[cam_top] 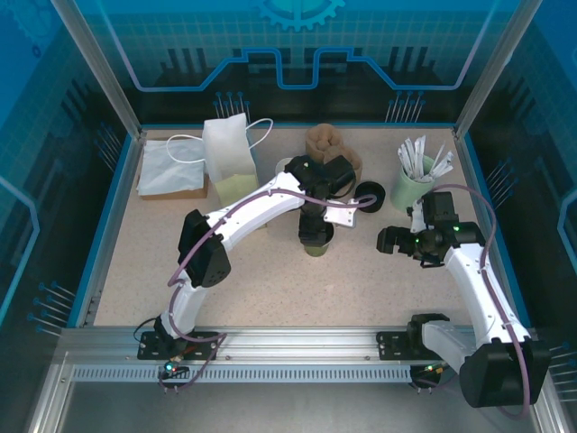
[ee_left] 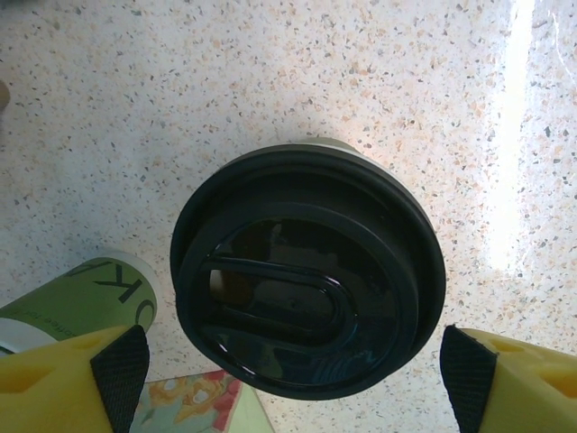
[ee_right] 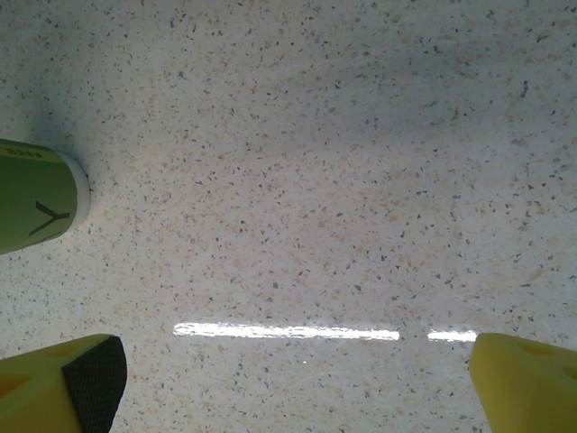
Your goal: Pack the takeout coffee
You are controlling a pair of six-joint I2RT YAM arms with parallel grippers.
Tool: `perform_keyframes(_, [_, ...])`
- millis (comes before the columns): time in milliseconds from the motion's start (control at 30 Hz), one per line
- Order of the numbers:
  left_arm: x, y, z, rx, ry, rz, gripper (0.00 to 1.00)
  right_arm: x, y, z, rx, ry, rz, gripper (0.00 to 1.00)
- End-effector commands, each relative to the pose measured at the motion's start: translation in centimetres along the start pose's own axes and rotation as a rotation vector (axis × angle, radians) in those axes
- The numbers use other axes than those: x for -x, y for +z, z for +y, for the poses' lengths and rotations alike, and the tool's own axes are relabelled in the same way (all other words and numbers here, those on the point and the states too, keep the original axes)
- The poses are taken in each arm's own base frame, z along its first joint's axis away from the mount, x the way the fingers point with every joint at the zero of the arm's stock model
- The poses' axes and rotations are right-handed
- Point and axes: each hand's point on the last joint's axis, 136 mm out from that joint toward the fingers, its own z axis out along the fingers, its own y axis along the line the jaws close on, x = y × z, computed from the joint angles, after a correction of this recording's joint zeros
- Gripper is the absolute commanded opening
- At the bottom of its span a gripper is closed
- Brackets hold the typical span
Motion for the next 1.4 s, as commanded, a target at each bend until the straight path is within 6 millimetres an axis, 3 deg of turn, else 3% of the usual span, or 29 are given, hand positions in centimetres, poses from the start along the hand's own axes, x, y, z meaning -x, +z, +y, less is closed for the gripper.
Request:
perform_keyframes(0, [1.1, -3.2, -0.1, 0.028, -0.028, -0.087, 0.88, 0.1, -0.2, 0.9, 0.07, -0.011, -0.003, 1.0])
perform_keyframes(200, [2.2, -8.4, 0.2, 0.122, -0.184, -0.285, 0.88, 0.7, -1.1, 4.1, 0.236, 0.003, -0.009, 0.95])
perform_keyframes(300, [1.4, -9.8, 0.0, 0.148, -0.353, -0.336, 0.87, 1.0, -1.2, 5.7, 0.305, 0.015, 0.011, 0.88])
perform_keyframes(400, [-0.6, -10.5, -0.2, 0.144, -0.599, -0.326, 0.86, 1.9, -1.5, 7.7, 0.339, -0.016, 0.023, 0.84])
perform_keyframes(633, [-2.3, -8.6, -3.1, -0.059, -1.127, -0.481, 0.79, 3.2, -0.3, 11.6, 0.338, -0.077, 0.056, 0.78])
perform_keyframes(833, [-4.1, -7.8, -2.4, -0.246, -1.518, -0.654, 0.76, 3.9, 0.8, 14.3, 0.348, -0.099, 0.089, 0.73])
perform_keyframes(1033, [-4.6, -5.3, -1.5, -0.352, -1.683, -0.638, 0.74, 4.0, 2.3, 15.8, 0.318, -0.121, 0.139, 0.7])
perform_keyframes(1367, [-4.3, -1.6, 0.1, -0.385, -1.754, -0.563, 0.73, 3.5, 4.0, 16.7, 0.293, -0.138, 0.198, 0.66])
